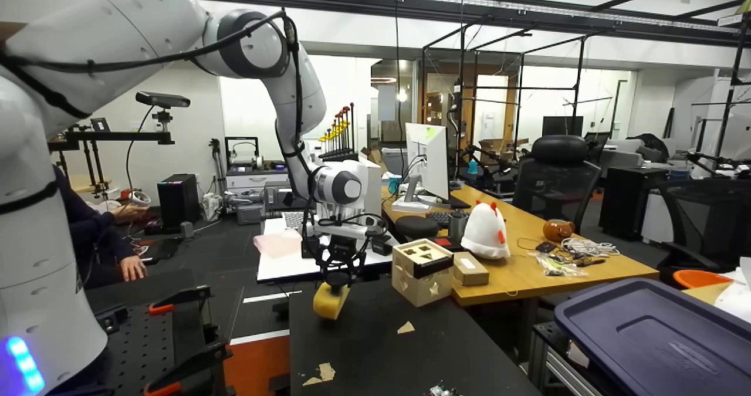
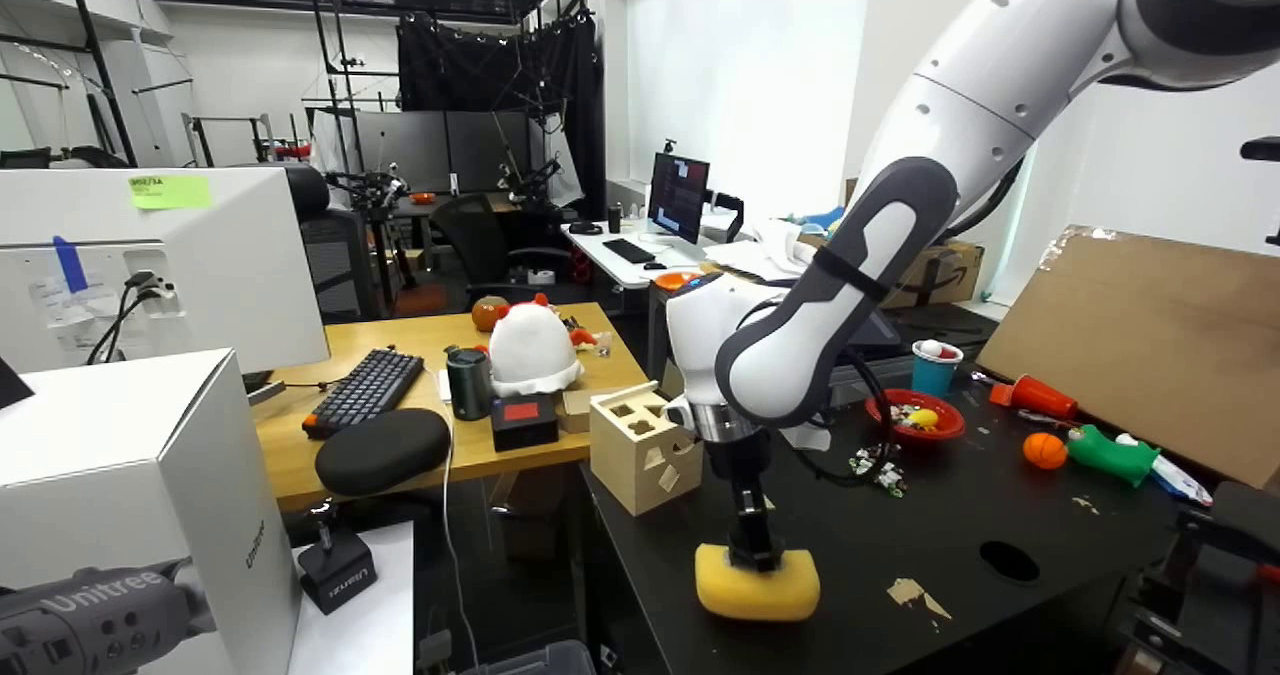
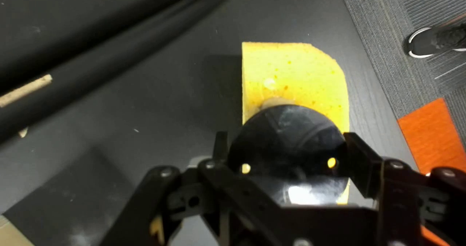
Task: Put the sweets together using the sponge brush
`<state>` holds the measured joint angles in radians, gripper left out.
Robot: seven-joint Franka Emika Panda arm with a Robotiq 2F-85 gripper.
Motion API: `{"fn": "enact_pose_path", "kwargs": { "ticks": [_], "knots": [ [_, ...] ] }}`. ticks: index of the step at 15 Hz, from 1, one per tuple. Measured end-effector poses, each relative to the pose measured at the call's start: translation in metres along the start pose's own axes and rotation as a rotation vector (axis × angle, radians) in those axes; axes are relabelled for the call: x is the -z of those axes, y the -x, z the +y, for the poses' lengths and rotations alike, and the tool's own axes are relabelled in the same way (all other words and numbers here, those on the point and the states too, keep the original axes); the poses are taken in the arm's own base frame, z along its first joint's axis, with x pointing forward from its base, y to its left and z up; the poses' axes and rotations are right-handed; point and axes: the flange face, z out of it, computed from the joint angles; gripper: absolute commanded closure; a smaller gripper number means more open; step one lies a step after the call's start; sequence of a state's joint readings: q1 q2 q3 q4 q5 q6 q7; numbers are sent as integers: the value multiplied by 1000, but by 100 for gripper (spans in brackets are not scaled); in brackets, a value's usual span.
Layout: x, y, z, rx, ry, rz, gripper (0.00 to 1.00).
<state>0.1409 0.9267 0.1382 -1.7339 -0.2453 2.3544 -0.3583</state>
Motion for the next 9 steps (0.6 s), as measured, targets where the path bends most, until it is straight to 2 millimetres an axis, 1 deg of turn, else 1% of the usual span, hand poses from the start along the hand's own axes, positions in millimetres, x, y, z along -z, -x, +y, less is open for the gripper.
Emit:
{"fn": "enact_pose_path", "kwargs": {
  "ticks": [4, 8, 9],
  "knots": [
    [-7, -18, 1, -10, 2, -3, 48],
    [-9, -29, 2, -7, 6, 2, 48],
    [-10, -31, 3, -8, 5, 1, 12]
  ]
}}
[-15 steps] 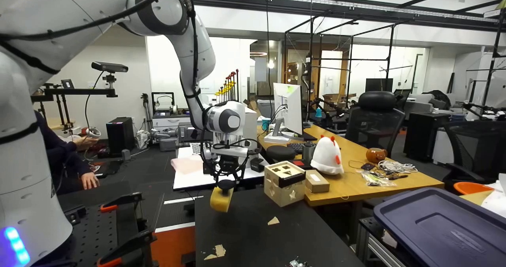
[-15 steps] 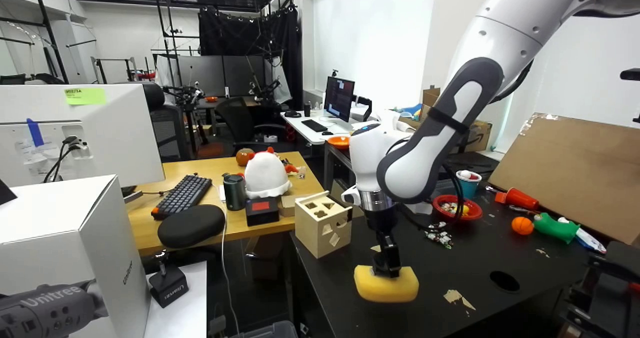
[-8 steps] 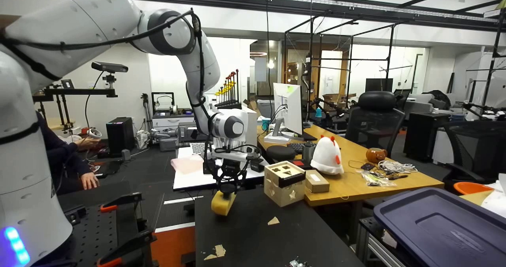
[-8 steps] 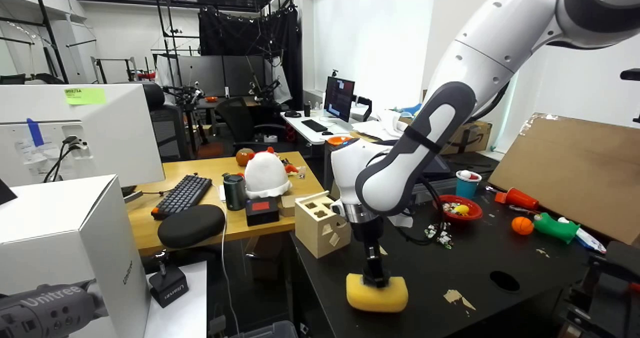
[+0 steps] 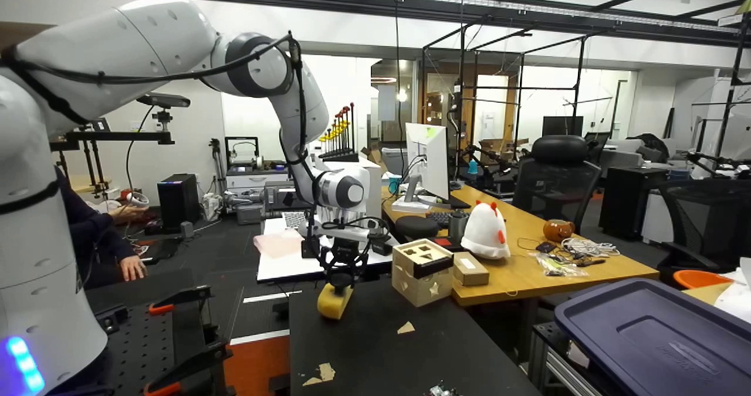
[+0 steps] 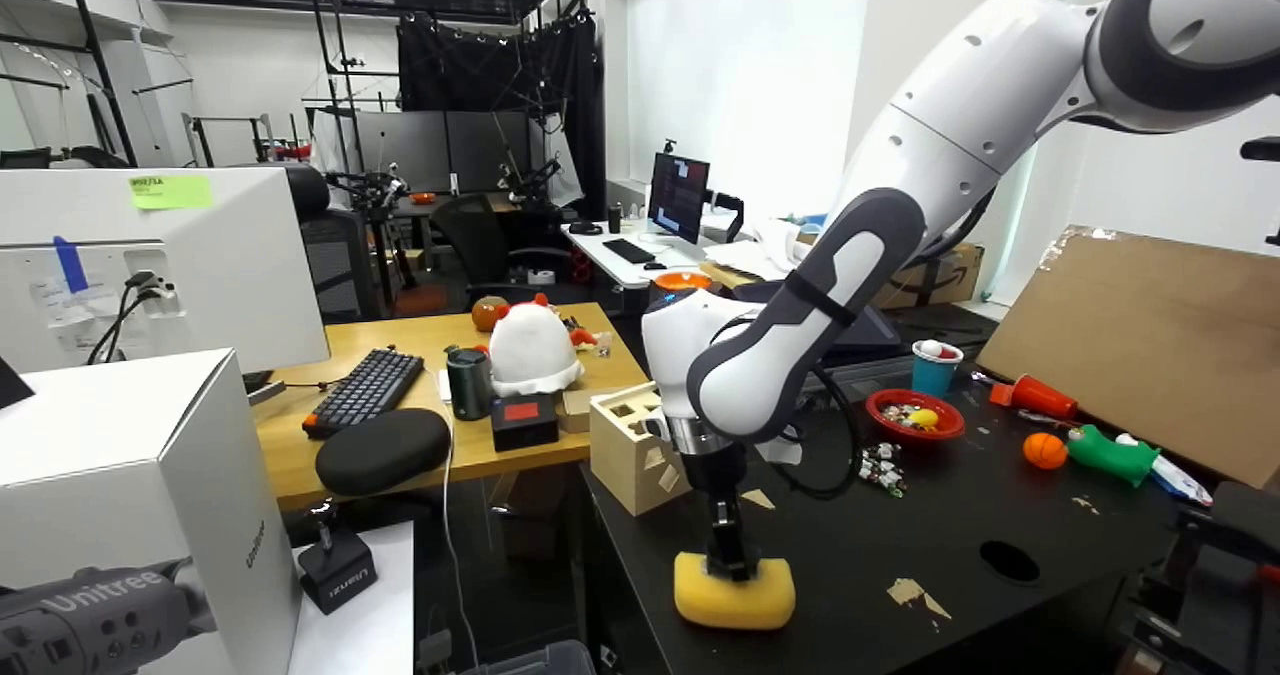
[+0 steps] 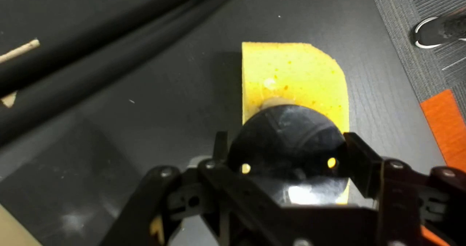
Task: Put the sweets together using the sponge brush
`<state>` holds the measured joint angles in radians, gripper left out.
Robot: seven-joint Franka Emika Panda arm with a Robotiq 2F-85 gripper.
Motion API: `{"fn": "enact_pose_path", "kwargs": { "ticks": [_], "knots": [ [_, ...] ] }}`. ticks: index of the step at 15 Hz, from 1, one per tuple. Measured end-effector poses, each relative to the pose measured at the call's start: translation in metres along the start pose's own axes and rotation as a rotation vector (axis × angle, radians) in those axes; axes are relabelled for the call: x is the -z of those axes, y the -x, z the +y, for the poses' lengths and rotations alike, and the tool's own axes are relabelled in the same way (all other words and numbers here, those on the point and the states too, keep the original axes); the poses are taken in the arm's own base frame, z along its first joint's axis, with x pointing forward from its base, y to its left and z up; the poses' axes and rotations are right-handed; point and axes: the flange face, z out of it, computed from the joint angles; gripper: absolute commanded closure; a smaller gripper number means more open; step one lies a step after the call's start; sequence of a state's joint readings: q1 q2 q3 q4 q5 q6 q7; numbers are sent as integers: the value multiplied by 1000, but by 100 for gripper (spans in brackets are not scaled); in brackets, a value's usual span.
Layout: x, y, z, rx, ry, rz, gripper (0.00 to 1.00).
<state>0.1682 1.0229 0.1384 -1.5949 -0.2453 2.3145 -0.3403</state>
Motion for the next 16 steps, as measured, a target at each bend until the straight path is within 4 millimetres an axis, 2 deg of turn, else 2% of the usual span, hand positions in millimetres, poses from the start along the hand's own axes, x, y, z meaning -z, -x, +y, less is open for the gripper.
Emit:
{"fn": "enact_pose_path", "kwargs": {
  "ticks": [2, 6, 9, 12, 16],
  "knots": [
    [-3, -1, 1, -1, -2, -7, 0],
    [-8, 1, 2, 4, 1, -23, 0],
    [-8, 9, 13, 0, 11, -30, 0],
    [2, 31, 39, -24, 20, -22, 0],
    [30, 79, 75, -69, 37, 11, 0]
  ]
}}
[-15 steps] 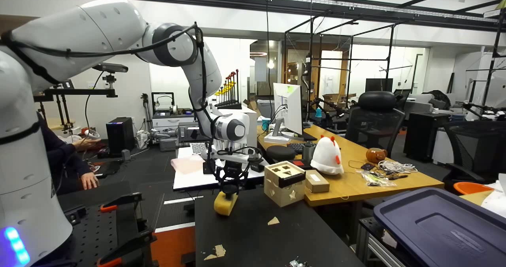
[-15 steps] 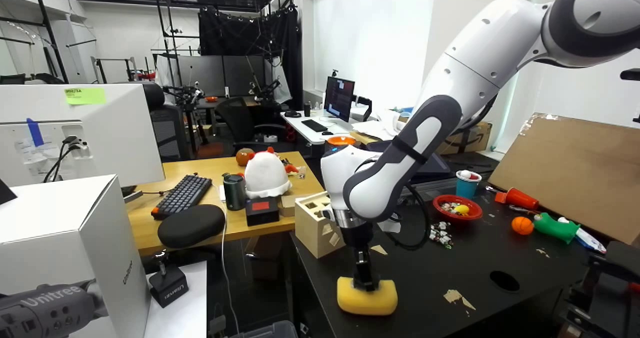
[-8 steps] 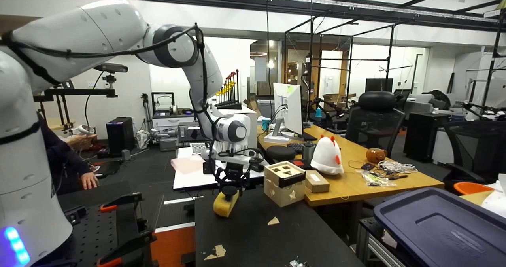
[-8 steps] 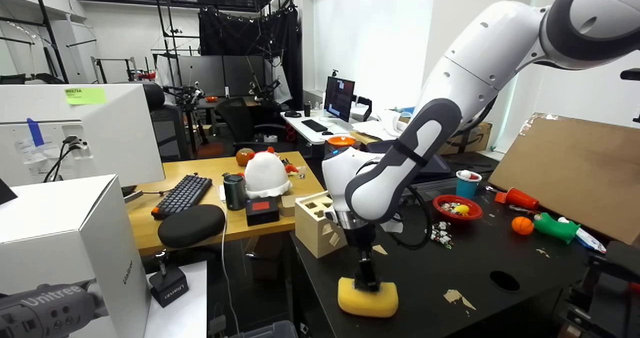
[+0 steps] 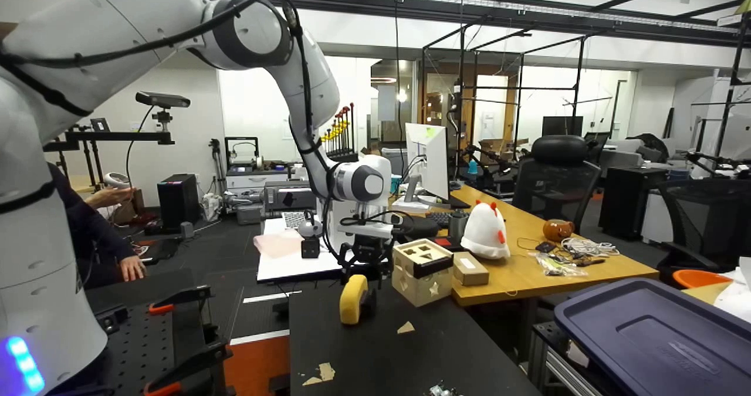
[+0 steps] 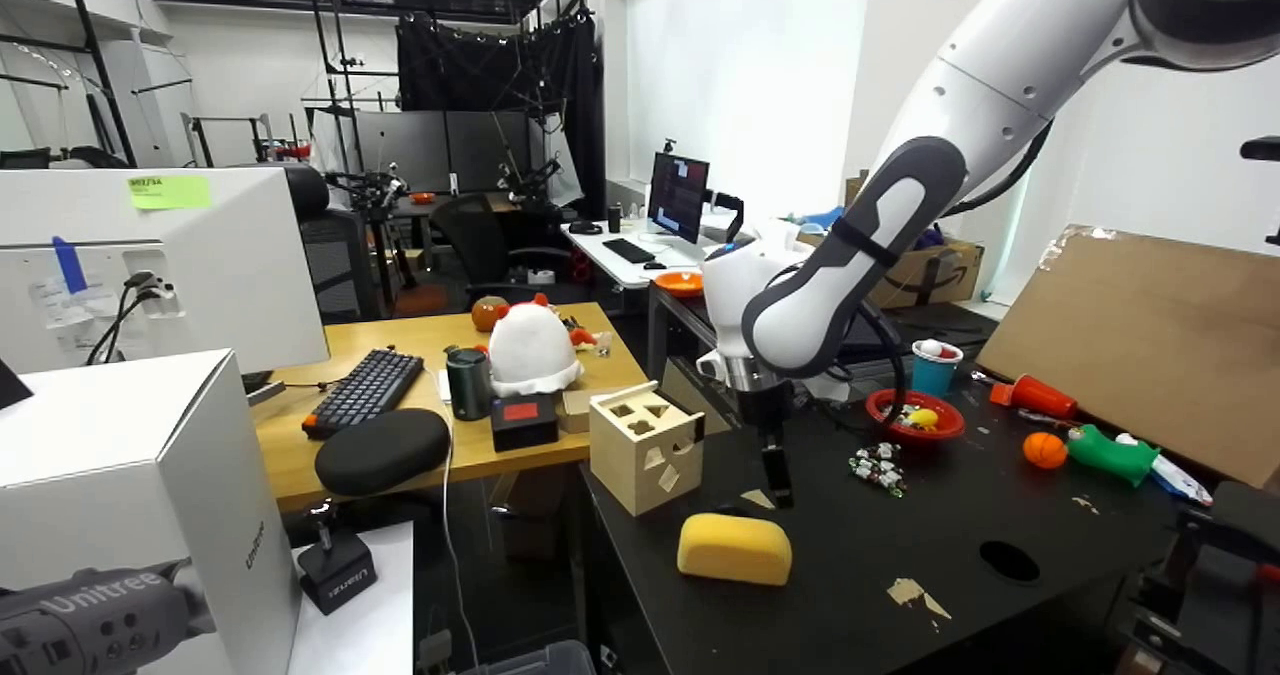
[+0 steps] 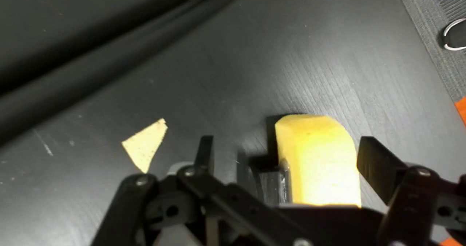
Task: Put the sweets together using the sponge brush
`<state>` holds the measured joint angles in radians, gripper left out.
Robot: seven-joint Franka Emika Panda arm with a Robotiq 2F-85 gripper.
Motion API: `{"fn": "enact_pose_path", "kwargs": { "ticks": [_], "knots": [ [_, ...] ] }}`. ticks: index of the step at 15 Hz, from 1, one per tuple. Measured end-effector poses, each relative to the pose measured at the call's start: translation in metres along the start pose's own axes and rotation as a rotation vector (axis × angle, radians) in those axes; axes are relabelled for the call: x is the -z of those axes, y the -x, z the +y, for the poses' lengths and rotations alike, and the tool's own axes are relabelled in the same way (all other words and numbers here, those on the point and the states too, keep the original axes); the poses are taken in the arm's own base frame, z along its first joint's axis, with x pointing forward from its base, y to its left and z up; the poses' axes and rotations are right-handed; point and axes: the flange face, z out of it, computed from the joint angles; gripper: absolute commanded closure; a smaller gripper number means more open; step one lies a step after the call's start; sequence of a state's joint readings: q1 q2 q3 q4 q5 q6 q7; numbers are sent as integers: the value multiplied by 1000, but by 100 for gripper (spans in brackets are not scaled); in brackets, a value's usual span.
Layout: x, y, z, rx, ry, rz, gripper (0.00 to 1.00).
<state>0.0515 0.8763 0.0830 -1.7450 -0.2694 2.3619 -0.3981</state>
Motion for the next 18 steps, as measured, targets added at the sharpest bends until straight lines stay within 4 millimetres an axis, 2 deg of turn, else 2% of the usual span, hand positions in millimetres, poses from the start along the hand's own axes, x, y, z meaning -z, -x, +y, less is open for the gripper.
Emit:
{"fn": "enact_pose_path", "kwargs": {
  "ticks": [5, 8, 14, 18],
  "knots": [
    [28, 49, 24, -13, -2, 16, 0],
    [33, 62, 35, -2, 6, 41, 0],
    [34, 64, 50, -12, 38, 116, 0],
    [19, 48, 40, 7, 36, 155, 0]
  ]
}}
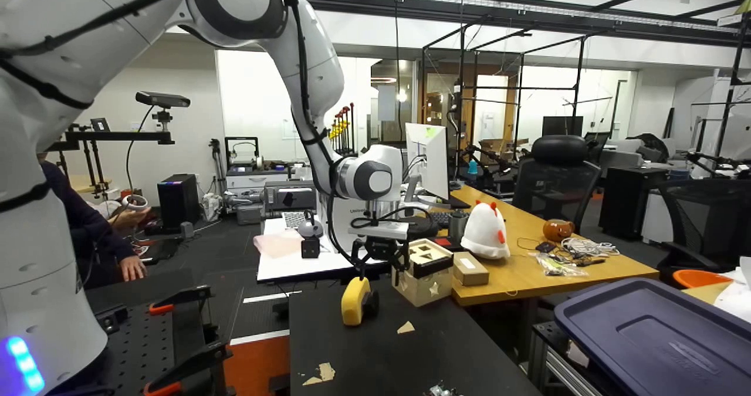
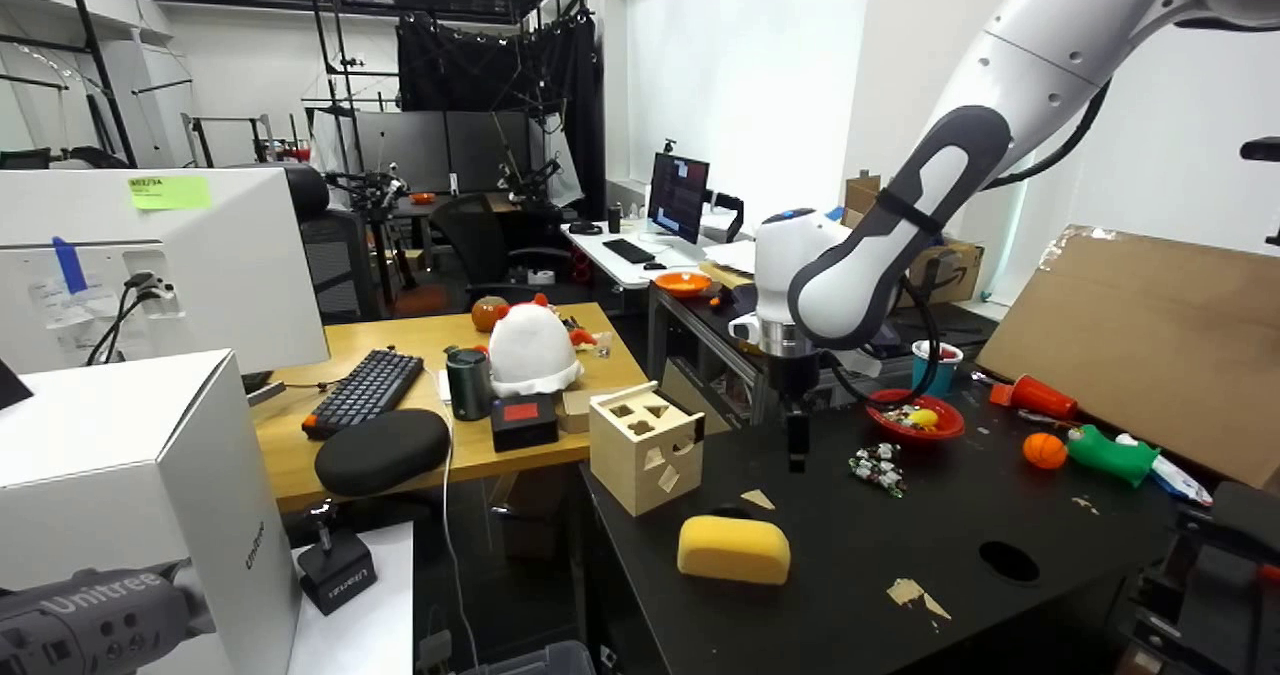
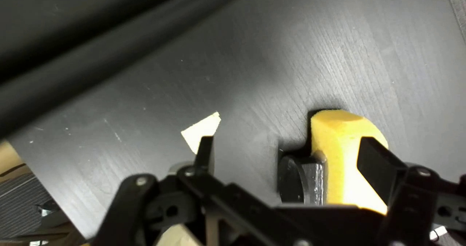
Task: Put the sweets together using the sponge brush
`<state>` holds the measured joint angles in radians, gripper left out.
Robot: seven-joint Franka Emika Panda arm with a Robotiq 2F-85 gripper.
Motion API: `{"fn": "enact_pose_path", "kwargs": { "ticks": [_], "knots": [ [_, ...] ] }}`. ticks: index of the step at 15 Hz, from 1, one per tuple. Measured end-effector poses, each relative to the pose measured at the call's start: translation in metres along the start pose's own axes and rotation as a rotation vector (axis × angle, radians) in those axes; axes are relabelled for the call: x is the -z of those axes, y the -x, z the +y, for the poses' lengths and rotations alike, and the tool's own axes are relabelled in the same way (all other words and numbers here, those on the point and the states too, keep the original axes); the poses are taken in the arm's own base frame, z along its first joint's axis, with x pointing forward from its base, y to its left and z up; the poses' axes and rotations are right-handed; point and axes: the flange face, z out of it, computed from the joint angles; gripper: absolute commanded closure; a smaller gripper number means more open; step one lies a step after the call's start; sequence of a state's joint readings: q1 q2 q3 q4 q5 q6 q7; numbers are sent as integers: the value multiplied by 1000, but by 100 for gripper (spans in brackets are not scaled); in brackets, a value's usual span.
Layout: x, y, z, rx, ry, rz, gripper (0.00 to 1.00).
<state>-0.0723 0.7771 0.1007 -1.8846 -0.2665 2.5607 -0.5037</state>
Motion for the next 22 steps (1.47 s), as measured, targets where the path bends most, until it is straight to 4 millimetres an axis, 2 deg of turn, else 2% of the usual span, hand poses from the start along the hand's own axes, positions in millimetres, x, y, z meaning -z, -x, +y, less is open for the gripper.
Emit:
{"fn": "enact_pose_path", "kwargs": {
  "ticks": [5, 10, 14, 22],
  "knots": [
    [-29, -29, -28, 43, -35, 11, 0],
    [-39, -51, -49, 54, -78, 34, 0],
    [-45, -56, -61, 47, -119, 30, 0],
    [-66, -55, -73, 60, -199, 10, 0]
  ]
}}
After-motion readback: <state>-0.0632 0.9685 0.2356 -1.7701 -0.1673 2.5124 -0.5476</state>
